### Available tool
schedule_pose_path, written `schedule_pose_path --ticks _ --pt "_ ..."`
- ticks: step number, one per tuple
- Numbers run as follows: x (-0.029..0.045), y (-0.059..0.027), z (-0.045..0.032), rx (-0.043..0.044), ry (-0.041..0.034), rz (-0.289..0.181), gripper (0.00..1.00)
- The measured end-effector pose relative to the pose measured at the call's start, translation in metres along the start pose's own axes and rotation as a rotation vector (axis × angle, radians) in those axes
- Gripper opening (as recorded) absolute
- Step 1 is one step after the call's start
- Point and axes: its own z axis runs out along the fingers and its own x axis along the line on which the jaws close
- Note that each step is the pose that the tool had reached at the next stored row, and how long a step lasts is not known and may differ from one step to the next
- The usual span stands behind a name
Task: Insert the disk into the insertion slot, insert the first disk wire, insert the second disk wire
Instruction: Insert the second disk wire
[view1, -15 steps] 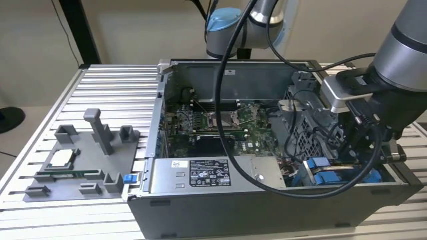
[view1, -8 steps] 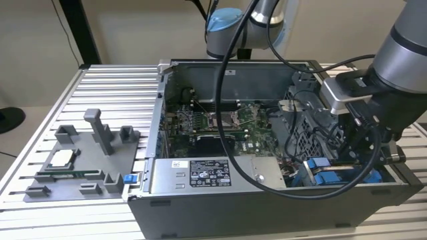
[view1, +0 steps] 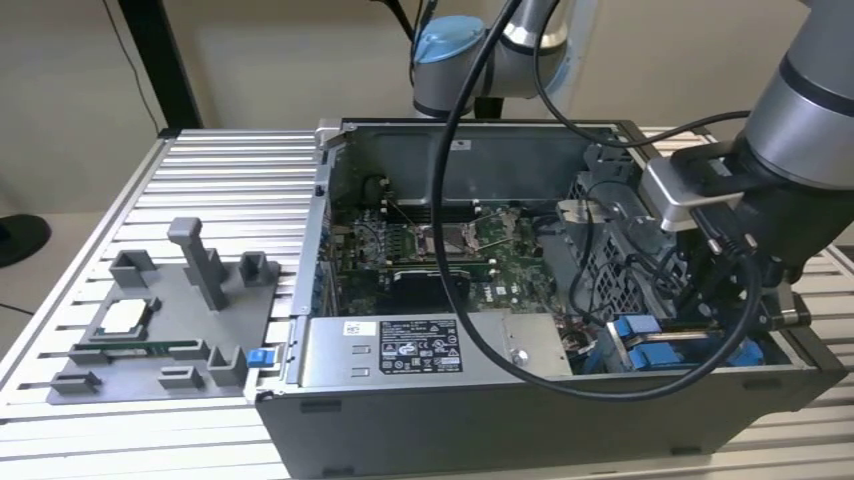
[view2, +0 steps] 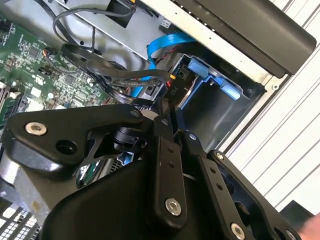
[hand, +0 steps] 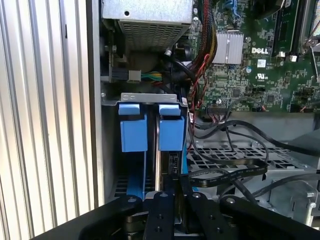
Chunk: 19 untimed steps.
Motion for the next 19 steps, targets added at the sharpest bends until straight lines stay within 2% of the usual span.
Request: schedule_pose_path --ticks 19 --pt "-0.0024 0.0002 0.0016 0.0024 0.0012 0.018 0.0"
